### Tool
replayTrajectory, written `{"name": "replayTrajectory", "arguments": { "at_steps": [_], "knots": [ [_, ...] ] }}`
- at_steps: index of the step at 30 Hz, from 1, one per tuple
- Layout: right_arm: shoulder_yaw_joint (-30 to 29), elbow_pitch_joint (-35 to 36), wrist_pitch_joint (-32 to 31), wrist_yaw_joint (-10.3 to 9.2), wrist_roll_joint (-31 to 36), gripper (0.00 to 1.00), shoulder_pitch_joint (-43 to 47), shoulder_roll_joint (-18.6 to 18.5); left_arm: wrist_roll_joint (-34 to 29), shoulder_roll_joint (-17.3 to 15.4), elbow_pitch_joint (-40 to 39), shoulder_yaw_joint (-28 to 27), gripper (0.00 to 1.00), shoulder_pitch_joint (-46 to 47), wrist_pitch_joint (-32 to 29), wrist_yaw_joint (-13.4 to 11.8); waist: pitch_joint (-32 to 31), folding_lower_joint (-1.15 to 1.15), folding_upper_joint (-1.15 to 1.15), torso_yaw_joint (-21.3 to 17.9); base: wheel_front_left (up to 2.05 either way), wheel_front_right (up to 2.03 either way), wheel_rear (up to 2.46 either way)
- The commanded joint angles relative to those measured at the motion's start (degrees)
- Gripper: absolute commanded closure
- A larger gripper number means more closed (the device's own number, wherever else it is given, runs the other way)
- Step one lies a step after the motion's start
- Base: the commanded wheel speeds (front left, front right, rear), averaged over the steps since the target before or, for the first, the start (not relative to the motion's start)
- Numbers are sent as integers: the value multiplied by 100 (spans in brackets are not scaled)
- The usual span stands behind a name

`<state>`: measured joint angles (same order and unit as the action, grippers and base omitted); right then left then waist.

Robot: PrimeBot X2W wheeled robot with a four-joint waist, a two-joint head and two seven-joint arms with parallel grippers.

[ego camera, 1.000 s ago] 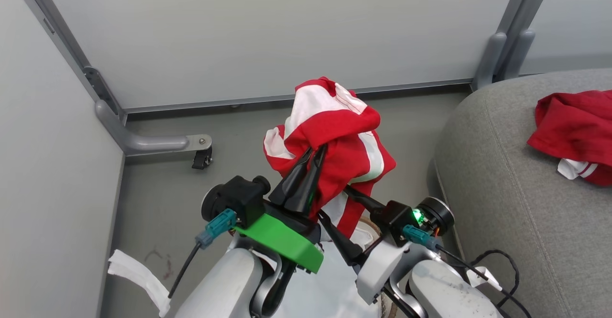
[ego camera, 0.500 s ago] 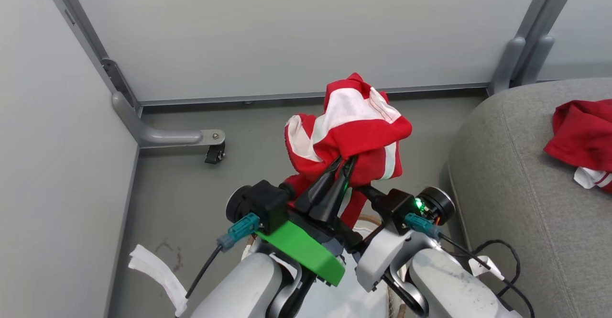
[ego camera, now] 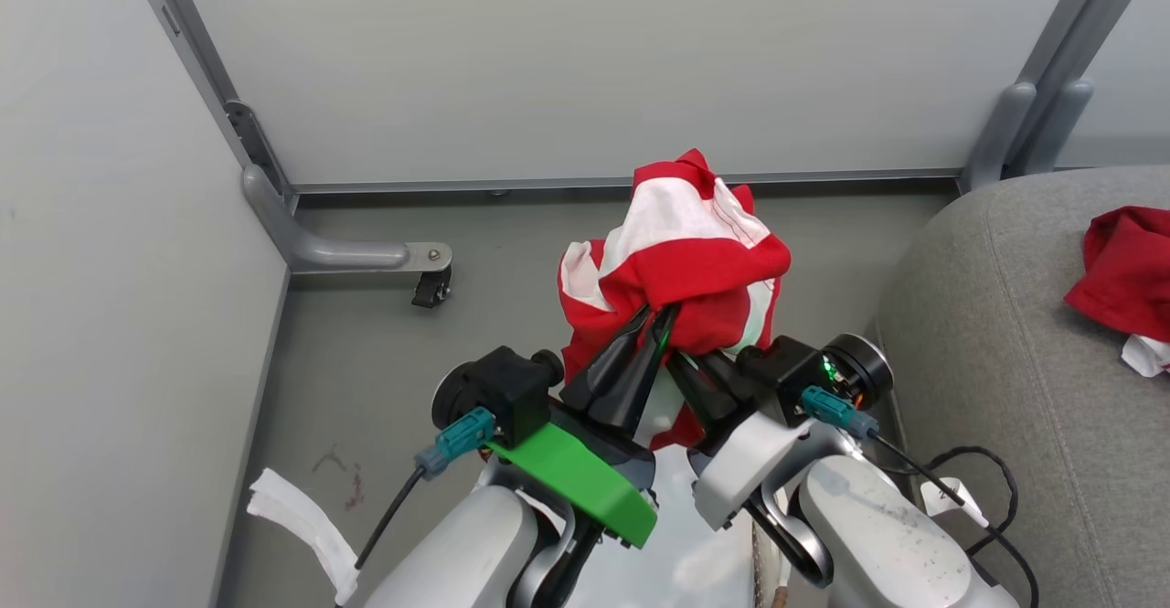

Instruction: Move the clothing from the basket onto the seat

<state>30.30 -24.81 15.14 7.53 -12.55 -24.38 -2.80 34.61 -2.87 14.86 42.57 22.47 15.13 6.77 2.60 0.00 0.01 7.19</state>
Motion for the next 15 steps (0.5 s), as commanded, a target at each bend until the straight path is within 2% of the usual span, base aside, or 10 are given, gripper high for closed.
{"name": "replayTrajectory", "arguments": {
  "at_steps": [1, 11, 12, 13, 15],
  "knots": [
    [-35, 19, 1, -8, -8, 100, 52, -24, -62, -7, -1, -36, 100, 8, 2, -31, 6, 0, -1, -24, 0, 0, 0],
    [-223, 130, 2, -8, 107, 100, 69, -24, -125, -8, -25, -93, 100, 17, 2, -72, 52, 0, -1, -162, 0, 0, 0],
    [-247, 156, 2, -8, 130, 100, 75, -26, -121, -10, -28, -117, 62, 10, 2, -83, 56, 0, -1, -178, 0, 0, 0],
    [-261, 180, 2, -8, 156, 100, 90, -25, -125, -9, -12, -124, 0, 4, 2, -113, 59, 0, -1, -194, 0, 0, 0],
    [-314, 240, 2, -8, 213, 100, 138, -26, -151, -9, -31, -189, 0, 0, 2, -149, 71, 0, -1, -245, 0, 0, 0]
  ]
}}
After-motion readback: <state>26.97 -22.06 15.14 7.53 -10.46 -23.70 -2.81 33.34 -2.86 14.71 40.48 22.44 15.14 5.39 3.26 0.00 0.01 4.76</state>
